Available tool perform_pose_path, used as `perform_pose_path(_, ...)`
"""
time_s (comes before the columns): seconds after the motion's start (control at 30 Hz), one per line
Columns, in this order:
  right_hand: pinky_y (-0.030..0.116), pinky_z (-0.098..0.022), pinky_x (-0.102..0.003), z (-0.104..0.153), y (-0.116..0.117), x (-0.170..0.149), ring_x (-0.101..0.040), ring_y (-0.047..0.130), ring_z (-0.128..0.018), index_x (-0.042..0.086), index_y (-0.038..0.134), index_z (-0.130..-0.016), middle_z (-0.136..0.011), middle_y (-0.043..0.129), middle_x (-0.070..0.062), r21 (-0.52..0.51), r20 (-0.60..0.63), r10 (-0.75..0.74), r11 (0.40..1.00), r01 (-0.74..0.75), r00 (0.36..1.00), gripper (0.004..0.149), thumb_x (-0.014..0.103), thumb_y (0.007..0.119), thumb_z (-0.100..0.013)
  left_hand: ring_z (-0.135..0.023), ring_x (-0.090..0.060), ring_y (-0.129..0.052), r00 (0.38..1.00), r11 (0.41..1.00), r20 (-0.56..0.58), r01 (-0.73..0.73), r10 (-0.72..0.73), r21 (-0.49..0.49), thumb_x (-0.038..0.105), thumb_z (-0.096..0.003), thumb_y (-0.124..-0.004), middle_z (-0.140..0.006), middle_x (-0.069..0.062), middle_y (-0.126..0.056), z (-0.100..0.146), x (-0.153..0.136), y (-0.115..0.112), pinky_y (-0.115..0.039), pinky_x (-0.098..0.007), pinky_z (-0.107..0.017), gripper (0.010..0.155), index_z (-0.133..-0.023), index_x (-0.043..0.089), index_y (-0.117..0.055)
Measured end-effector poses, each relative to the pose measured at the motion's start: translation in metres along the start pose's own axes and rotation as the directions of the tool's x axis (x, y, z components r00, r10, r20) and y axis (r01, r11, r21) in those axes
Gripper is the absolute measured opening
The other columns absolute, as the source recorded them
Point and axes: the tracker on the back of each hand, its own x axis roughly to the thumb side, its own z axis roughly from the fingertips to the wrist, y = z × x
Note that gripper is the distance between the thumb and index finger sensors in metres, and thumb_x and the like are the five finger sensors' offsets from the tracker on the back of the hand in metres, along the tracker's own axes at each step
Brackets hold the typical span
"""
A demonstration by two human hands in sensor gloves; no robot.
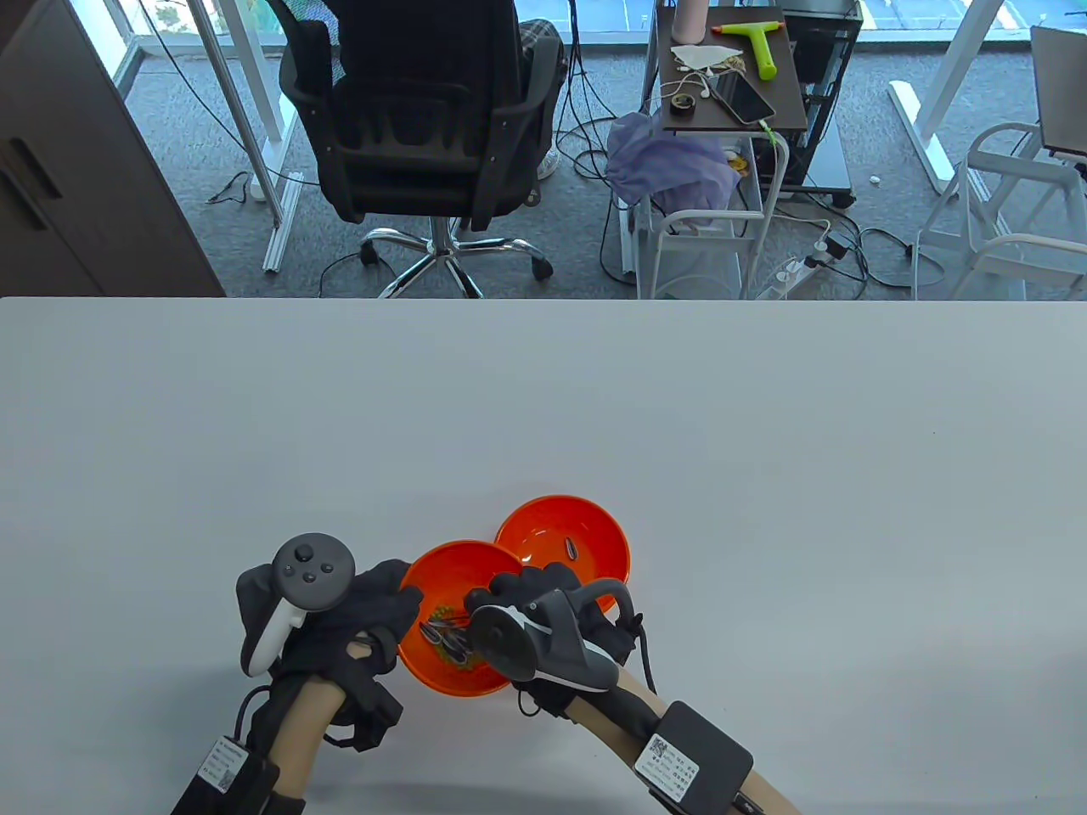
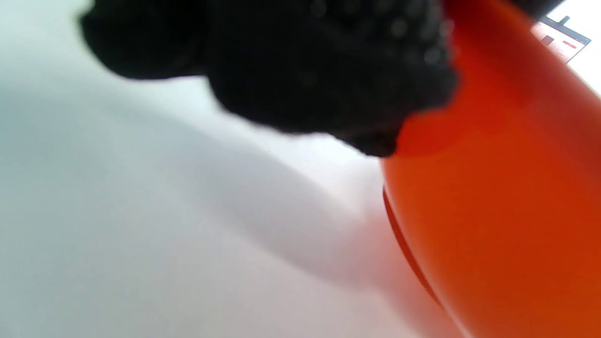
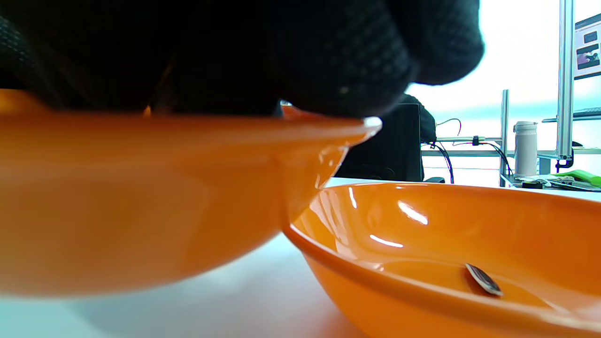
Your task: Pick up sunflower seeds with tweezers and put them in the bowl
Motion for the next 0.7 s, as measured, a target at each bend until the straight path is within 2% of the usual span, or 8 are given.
perform_pose_path(0.2, 0.089, -0.036, -0.035, 0.000, -0.003, -0.005, -0.012, 0.099, -0.025, 0.028, 0.110, -0.058, -0.039, 0.105, 0.010, -0.022, -0.015, -0.019, 1.000, 0.019, 1.000, 0.039, 0.045, 0.094, -0.027, -0.006, -0.011, -0.102, 1.000, 1.000, -0.004, -0.005, 0.005, -0.003, 0.040, -0.0452, -0.081, -0.037, -0.004, -0.105, 0.000, 0.000, 0.000, -0.094, -0.036, -0.019, 0.047, -0.086, 0.016, -0.086)
perform_pose_path(0.37, 0.089, -0.036, -0.036, -0.002, -0.016, -0.016, -0.012, 0.099, -0.025, 0.028, 0.110, -0.058, -0.039, 0.105, 0.009, -0.068, -0.069, -0.072, 0.995, 0.067, 0.995, 0.039, 0.045, 0.094, -0.027, -0.006, -0.011, -0.102, 1.000, 1.000, -0.013, -0.008, 0.008, 0.000, 0.040, -0.0452, -0.081, -0.037, -0.004, -0.105, 0.000, -0.001, 0.001, -0.094, -0.036, -0.020, 0.047, -0.086, 0.016, -0.086)
perform_pose_path(0.5, 0.089, -0.036, -0.036, -0.005, -0.035, -0.040, -0.012, 0.099, -0.024, 0.028, 0.110, -0.057, -0.039, 0.105, 0.009, -0.136, -0.153, -0.117, 0.986, 0.097, 0.981, 0.038, 0.045, 0.094, -0.027, -0.006, -0.011, -0.102, 1.000, 1.000, -0.024, -0.015, 0.015, 0.009, 0.040, -0.0452, -0.081, -0.037, -0.004, -0.105, 0.000, -0.004, 0.004, -0.094, -0.036, -0.020, 0.047, -0.086, 0.016, -0.086)
perform_pose_path(0.7, 0.089, -0.035, -0.035, -0.008, -0.043, -0.077, -0.012, 0.098, -0.023, 0.026, 0.110, -0.057, -0.038, 0.105, 0.008, -0.162, -0.262, -0.176, 0.977, 0.136, 0.949, 0.038, 0.044, 0.095, -0.027, -0.006, -0.011, -0.102, 0.999, 1.000, -0.039, -0.017, 0.017, 0.016, 0.039, -0.0452, -0.081, -0.037, -0.004, -0.105, -0.001, -0.008, 0.006, -0.094, -0.036, -0.020, 0.047, -0.086, 0.016, -0.086)
